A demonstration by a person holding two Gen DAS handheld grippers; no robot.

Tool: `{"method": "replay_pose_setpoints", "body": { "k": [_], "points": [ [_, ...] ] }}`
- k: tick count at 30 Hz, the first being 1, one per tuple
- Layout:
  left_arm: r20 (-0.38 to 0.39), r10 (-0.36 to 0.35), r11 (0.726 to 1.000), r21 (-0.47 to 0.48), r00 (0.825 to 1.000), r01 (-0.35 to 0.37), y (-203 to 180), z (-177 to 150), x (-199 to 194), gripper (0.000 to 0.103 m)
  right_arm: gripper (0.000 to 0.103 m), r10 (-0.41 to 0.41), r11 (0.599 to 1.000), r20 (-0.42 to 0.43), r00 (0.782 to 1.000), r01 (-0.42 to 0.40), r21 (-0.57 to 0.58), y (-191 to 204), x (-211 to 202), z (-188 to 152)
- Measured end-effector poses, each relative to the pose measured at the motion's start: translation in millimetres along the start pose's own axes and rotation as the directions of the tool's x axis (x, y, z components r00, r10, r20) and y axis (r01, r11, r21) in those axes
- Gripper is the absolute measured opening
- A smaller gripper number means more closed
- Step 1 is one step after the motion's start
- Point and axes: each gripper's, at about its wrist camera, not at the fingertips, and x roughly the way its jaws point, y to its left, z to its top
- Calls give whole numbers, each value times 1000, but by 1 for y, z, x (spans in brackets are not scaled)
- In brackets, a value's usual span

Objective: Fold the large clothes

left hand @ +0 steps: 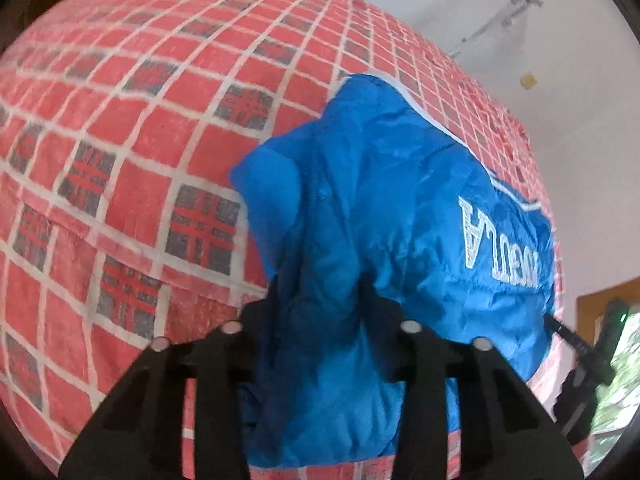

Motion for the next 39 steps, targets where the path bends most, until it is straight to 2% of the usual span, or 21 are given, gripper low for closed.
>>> {"method": "replay_pose_setpoints", "body": {
  "k": [3, 7, 10, 14, 16, 19, 21, 22, 25, 28, 32, 34, 39],
  "points": [
    [11, 34, 999, 18, 999, -35, -8, -7, -3, 27, 38, -40, 999, -19, 999, 40, -4, 4, 7, 2],
    [-3, 50, 999, 14, 999, -50, -4, -7, 8, 27, 38, -83, 996, -26, 996, 82, -27, 12, 16, 2],
    [6, 76, 996, 47, 997, -76, -8, -7, 15, 27, 38, -93, 995, -29, 995, 92, -28, 13, 20, 3],
    [0, 59, 998, 8, 998, -59, -7, -5, 11, 24, 38, -95, 995, -40, 995, 95, -16, 12, 22, 4],
    [7, 49, 999, -8, 999, -49, -12, -3, 6, 17, 38, -93, 996, -53, 994, 92, -8, 11, 21, 8],
    [14, 52, 999, 5, 999, -52, -19, -3, -9, 14, 40, -34, 998, -61, 998, 37, 46, 4, 9, 13],
    [11, 43, 999, 13, 999, -43, -25, -1, -20, 13, 41, 48, 994, -52, 998, -43, 98, -6, -6, 16],
    [9, 32, 999, 12, 999, -32, -28, 0, -25, 13, 41, 64, 993, -49, 997, -59, 106, -8, -10, 16],
    [10, -17, 1000, 24, 1000, 17, -45, 3, -47, 13, 42, 86, 991, -19, 996, -84, 101, -12, -32, 16],
    [12, -58, 996, 67, 998, 57, -82, 7, -67, 13, 47, 86, 994, 27, 996, -88, 70, -8, -55, 16],
    [16, -71, 985, 160, 997, 67, -136, 3, -76, 13, 48, 63, 998, 78, 995, -65, 21, -4, -76, 20],
    [4, -98, 977, 193, 995, 95, -162, 0, -72, 13, 48, 55, 998, 88, 995, -56, 10, -6, -80, 21],
    [-43, -109, 957, 265, 993, 117, -213, -9, -45, 14, 48, 62, 998, 77, 995, -64, 24, -15, -77, 19]
  ]
}}
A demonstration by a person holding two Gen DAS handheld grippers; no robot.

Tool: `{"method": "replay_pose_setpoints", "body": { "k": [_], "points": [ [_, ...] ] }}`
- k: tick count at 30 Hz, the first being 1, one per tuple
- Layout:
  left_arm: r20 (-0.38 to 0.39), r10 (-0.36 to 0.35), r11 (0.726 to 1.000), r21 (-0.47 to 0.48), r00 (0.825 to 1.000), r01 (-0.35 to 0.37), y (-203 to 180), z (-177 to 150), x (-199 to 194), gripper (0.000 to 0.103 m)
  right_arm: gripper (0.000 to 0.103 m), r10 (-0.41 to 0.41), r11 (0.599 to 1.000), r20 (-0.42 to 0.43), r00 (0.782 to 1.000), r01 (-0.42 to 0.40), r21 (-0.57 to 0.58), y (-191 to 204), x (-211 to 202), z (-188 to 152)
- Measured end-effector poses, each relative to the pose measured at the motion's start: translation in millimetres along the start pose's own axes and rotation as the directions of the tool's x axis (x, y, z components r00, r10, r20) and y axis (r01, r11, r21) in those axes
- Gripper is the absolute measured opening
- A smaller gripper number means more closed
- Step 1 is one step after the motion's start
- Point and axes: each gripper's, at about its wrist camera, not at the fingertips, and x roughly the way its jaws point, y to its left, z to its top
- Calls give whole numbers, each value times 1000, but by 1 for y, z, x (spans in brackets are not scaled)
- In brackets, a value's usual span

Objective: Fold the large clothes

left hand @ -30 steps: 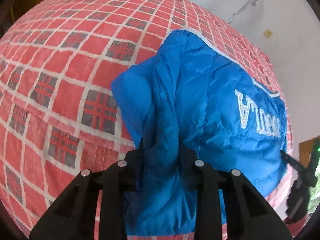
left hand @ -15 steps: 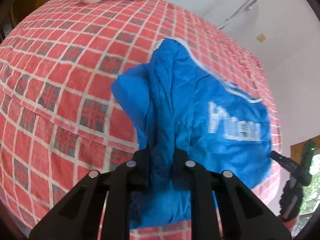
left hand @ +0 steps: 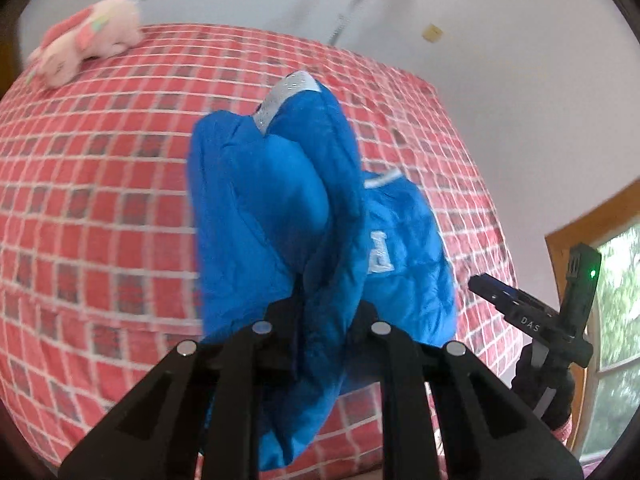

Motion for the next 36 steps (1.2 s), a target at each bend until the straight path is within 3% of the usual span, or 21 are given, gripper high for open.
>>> {"method": "replay_pose_setpoints", "body": {
  "k": [9, 19, 22, 24, 26, 27, 28, 31, 34, 35, 36],
  "points": [
    [-125, 22, 995, 100, 992, -10, -51, -11, 90, 15, 48, -19, 999, -26, 999, 19, 29, -22, 8, -8],
    [-190, 29, 996, 94, 981, -11, -49, -24, 151, 18, 48, -23, 999, -52, 998, 24, 33, -34, 18, -12],
    [-188, 24, 996, 94, 982, -6, -50, -24, 148, 18, 48, -18, 1000, -53, 998, 19, 23, -32, 20, -9],
    [-181, -16, 996, 88, 983, 33, -50, -22, 135, 21, 48, -10, 1000, -48, 999, 11, 17, -30, 19, -7],
    [-170, -75, 990, 104, 983, 94, -52, -23, 118, 32, 52, -9, 1000, -39, 999, 9, 9, -27, 17, -4],
    [-168, -113, 985, 108, 979, 133, -53, -23, 110, 46, 54, -6, 1000, -34, 999, 7, 5, -26, 16, -2],
    [-166, -179, 976, 95, 970, 197, -54, -23, 98, 55, 54, -5, 1000, -31, 1000, 5, 2, -25, 15, -1],
    [-152, -277, 955, 64, 949, 290, -51, -20, 71, 56, 60, -3, 1000, -24, 1000, 3, -8, -21, 13, 6],
    [-127, -380, 922, 24, 916, 386, -42, -15, 38, 56, 67, 27, 1000, -23, 999, -28, -13, -15, 12, 17],
    [-109, -372, 925, 31, 922, 378, -43, -15, 32, 56, 71, 36, 999, -26, 999, -37, -16, -12, 12, 20],
    [-87, -317, 946, 46, 944, 322, -40, -12, 25, 56, 77, 43, 999, -31, 999, -43, -19, -9, 13, 23]
  ]
}}
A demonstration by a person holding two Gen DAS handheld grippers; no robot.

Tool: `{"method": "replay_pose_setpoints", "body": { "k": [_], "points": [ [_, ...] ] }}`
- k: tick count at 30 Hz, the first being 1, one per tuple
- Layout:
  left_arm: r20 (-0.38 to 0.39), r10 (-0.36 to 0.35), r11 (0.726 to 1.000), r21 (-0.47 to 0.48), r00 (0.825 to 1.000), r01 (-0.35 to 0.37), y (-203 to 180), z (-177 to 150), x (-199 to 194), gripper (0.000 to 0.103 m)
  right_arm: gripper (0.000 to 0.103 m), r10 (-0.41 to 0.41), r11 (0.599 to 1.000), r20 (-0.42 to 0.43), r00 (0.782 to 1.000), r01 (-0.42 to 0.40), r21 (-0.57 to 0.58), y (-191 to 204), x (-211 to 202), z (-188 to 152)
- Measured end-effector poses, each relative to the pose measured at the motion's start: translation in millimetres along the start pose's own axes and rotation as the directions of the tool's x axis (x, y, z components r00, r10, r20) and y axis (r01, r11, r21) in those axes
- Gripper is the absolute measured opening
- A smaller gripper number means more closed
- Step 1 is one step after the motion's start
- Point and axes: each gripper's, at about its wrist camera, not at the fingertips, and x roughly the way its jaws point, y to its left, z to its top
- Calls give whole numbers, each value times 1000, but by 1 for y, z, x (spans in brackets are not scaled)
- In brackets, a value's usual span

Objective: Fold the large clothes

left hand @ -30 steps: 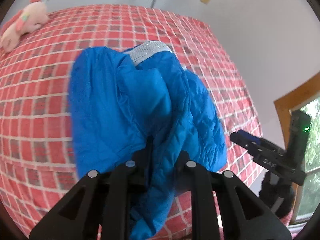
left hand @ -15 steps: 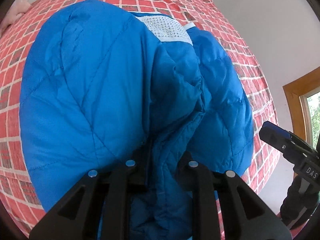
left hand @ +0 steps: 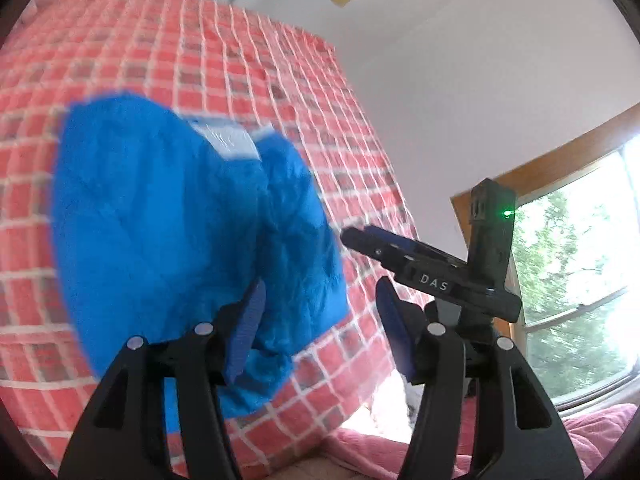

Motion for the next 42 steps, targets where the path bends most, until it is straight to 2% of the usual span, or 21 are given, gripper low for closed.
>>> {"method": "replay_pose_setpoints", "body": {
  "k": [1, 2, 3, 4, 5, 6, 11, 14, 20, 23, 26, 28, 30, 33, 38, 42],
  "points": [
    [11, 77, 997, 6, 997, -77, 2, 2, -4, 54, 79, 13, 1000, -9, 1000, -13, -3, 4, 1, 4],
    [30, 175, 984, 14, 984, -176, 5, 4, -9, 54, 82, 29, 1000, -16, 999, -29, -8, 8, 3, 7],
    [57, 257, 966, 19, 965, -259, 11, 5, -12, 52, 85, 56, 998, -29, 998, -57, -18, 15, 5, 10],
    [69, 344, 938, 10, 936, -346, 21, 8, -13, 49, 87, 73, 997, -38, 997, -74, -24, 20, 7, 12],
    [67, 392, 920, 2, 918, -393, 29, 9, -14, 46, 90, 91, 995, -53, 994, -93, -34, 27, 11, 15],
    [65, 428, 903, -13, 901, -428, 40, 10, -14, 44, 92, 101, 994, -69, 992, -105, -45, 35, 16, 17],
    [73, 505, 863, -74, 860, -500, 64, 15, -12, 44, 92, 102, 990, -143, 984, -115, -87, 65, 45, 23],
    [77, 515, 856, -93, 854, -508, 67, 20, -13, 44, 92, 126, 987, -181, 975, -141, -74, 74, 61, 28],
    [92, 543, 839, -108, 835, -533, 81, 21, -16, 44, 92, 106, 990, -261, 960, -125, -59, 84, 97, 31],
    [94, 548, 835, -120, 831, -537, 87, 20, -20, 44, 91, 109, 990, -284, 953, -130, -55, 88, 107, 31],
    [99, 559, 828, -126, 823, -547, 90, 19, -22, 44, 81, 92, 989, -277, 956, -120, -86, 97, 110, 31],
    [99, 561, 826, -130, 822, -548, 93, 18, -23, 44, 66, 88, 987, -262, 961, -119, -105, 102, 109, 32],
    [97, 561, 825, -138, 822, -547, 95, 17, -24, 44, 43, 101, 986, -248, 964, -130, -107, 103, 107, 33],
    [93, 566, 821, -145, 819, -552, 98, 15, -23, 45, 27, 108, 980, -229, 967, -142, -140, 109, 103, 34],
    [80, 574, 815, -151, 815, -560, 100, 11, -20, 45, 16, 86, 965, -186, 979, -129, -229, 127, 90, 31],
    [76, 570, 816, -172, 818, -552, 102, 7, -23, 46, 13, 141, 956, -154, 978, -175, -237, 129, 63, 36]
  ]
}}
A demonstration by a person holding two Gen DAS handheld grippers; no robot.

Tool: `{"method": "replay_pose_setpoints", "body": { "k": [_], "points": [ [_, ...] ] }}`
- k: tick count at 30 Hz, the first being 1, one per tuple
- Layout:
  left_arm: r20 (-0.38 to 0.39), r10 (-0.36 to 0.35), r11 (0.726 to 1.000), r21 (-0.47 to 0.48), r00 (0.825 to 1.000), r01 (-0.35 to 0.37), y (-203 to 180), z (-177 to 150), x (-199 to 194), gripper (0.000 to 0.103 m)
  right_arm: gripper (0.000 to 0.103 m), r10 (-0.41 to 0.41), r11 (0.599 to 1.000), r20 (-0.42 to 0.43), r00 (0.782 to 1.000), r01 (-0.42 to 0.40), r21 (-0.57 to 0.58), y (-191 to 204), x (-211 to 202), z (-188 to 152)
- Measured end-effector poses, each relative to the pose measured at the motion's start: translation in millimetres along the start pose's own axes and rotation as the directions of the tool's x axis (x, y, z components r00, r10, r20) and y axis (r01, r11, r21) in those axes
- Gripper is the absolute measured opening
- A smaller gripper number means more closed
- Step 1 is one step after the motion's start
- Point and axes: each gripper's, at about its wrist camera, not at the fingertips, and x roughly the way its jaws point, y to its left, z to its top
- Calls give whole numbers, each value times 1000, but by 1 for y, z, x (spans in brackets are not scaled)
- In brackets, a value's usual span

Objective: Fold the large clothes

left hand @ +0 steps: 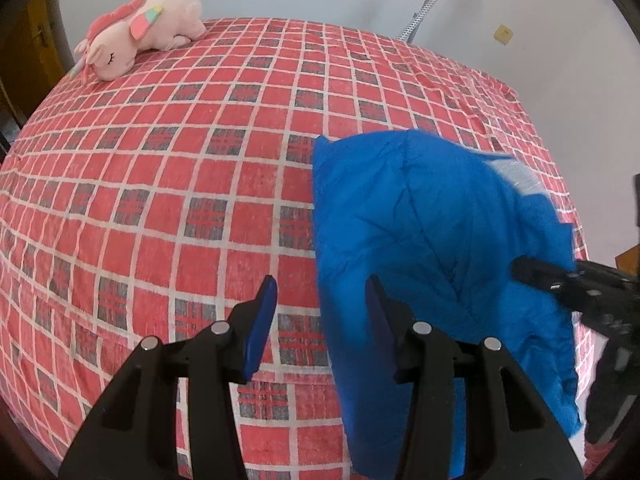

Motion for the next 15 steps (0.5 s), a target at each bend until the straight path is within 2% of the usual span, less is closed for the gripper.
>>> {"method": "replay_pose_setpoints", "body": {
  "k": [5, 9, 15],
  "points": [
    [26, -42, 999, 3, 999, 42, -9, 0, -12, 45, 12, -3, 1000, 70, 998, 2, 6, -10, -55, -2],
    [24, -100, 994, 52, 995, 98, -35, -2, -14, 46, 12, -31, 997, 105, 994, 24, 73, -45, -95, -9],
    [-14, -147, 976, 162, 989, 147, -92, -15, 5, 46, 12, -109, 977, 94, 990, 89, 196, -112, -108, -28]
  ]
}}
